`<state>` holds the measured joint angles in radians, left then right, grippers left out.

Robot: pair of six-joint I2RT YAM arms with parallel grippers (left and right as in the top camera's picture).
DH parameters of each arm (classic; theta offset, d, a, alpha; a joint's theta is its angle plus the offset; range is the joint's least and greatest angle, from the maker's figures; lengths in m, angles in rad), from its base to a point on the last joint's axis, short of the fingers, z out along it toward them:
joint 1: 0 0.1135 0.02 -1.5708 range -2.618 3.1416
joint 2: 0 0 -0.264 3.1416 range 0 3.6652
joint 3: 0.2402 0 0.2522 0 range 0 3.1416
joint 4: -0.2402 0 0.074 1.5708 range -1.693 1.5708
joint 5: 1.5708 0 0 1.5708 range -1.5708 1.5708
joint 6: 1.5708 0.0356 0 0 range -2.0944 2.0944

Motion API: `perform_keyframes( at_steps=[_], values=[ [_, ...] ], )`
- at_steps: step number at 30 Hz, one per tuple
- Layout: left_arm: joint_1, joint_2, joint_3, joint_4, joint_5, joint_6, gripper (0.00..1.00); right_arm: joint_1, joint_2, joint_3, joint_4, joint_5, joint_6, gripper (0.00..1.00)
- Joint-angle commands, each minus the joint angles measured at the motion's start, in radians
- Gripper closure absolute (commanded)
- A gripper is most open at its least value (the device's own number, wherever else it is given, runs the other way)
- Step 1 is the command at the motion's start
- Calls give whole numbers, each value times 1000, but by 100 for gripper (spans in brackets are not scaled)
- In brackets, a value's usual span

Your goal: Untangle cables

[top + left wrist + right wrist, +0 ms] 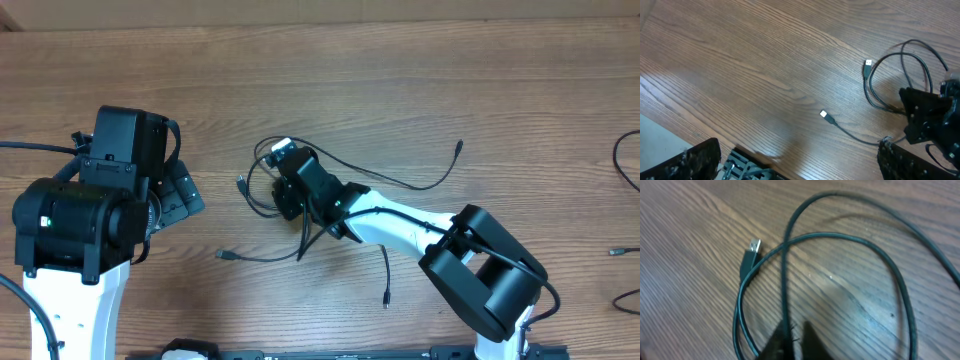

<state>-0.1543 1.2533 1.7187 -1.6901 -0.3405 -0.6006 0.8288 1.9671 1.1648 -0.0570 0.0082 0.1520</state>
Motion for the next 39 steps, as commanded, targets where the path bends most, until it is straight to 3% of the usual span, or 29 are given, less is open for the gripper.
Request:
perform_keyframes(
  at_steps=[1, 9, 14, 20, 26, 33, 39],
  values=[
    [6, 3, -5, 1, 1, -16, 0, -34, -69, 140, -113, 18, -63, 96],
    [6, 3, -5, 1, 1, -16, 1, -197, -251, 541, -599, 36, -187, 96],
    [6, 3, -5, 1, 1, -16, 0, -346, -353, 687, -721, 35, -191, 96],
    [6, 3, -5, 1, 1, -16, 0, -580, -428, 710, -679, 35, -323, 96],
    [6, 3, -5, 1, 1, -16, 1, -809, -375, 707, -518, 36, -479, 96],
    [6, 3, -5, 1, 1, -16, 0, -1083, -227, 707, -224, 80, -402, 96],
    [6, 3, -5, 1, 1, -16, 1, -1184, -34, 707, -238, 13, -279, 96]
  ],
)
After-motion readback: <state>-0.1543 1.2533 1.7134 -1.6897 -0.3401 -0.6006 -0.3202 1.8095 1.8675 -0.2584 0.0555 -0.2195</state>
